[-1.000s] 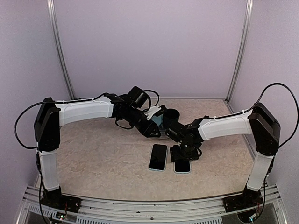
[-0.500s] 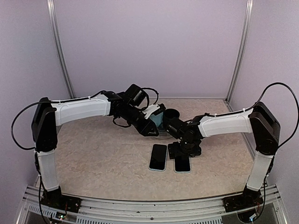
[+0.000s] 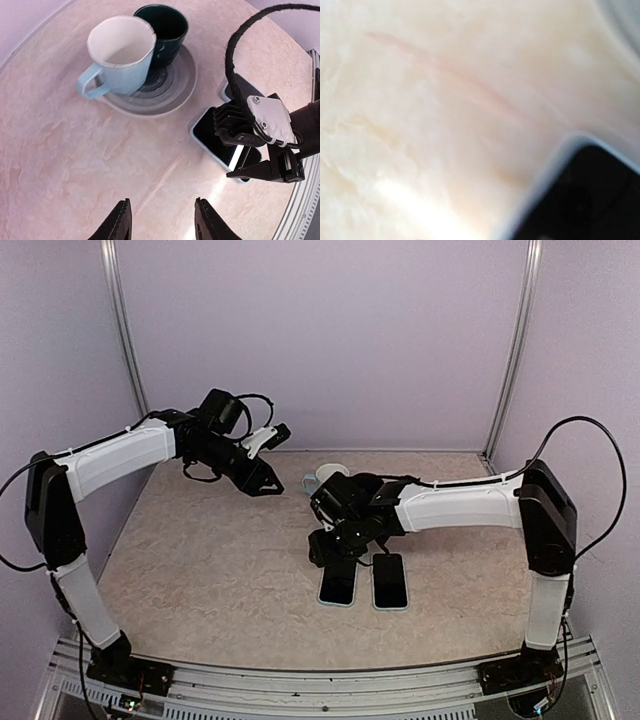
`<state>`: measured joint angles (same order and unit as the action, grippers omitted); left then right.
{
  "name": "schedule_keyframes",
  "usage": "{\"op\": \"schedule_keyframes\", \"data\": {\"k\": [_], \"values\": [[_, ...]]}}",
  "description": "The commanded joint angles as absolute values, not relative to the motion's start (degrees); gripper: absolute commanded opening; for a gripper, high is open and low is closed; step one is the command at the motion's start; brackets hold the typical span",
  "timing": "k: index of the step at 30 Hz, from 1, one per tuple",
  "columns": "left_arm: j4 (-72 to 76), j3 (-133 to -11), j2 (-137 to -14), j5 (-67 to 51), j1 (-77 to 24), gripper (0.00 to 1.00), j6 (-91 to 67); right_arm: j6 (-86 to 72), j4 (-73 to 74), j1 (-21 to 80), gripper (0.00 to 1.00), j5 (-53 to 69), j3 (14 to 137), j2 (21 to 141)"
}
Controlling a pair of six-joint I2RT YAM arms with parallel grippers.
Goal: Put the phone into the phone case
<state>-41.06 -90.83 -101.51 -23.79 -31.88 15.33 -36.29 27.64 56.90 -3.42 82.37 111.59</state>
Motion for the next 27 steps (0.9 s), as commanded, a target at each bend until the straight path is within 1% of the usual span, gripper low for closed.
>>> {"op": "schedule_keyframes", "data": {"k": [1, 6, 12, 20, 21, 26, 27], "values": [[-42.08, -85.83, -99.93, -24.43, -27.63, 0.45, 16.82, -33.94, 23.92, 58.22, 0.46, 1.83, 86.87, 118.29], [-41.89, -83.98, -99.76, -24.06, -23.43, 0.46, 16.7, -36.35, 24.09, 58.27, 0.4, 2.25, 84.35, 119.35], [-40.87, -82.66, -99.73, -23.89, -22.24, 0.46, 16.49, -37.93, 25.31, 59.06, 0.39, 4.09, 80.05, 118.55], [-41.51, -83.4, -100.88, -24.39, -22.24, 0.46, 16.07, -38.43, 27.3, 59.88, 0.38, 3.89, 79.16, 116.69], [-41.54, -83.36, -100.85, -24.35, -22.24, 0.46, 16.15, -38.55, 27.63, 60.08, 0.39, 3.61, 78.98, 116.45], [-41.18, -83.32, -100.69, -24.47, -22.24, 0.46, 16.18, -37.19, 24.17, 60.21, 0.48, 5.46, 80.55, 115.31], [-41.33, -83.64, -100.84, -24.17, -22.24, 0.46, 16.17, -36.34, 23.07, 60.21, 0.52, 5.68, 81.41, 114.75]]}}
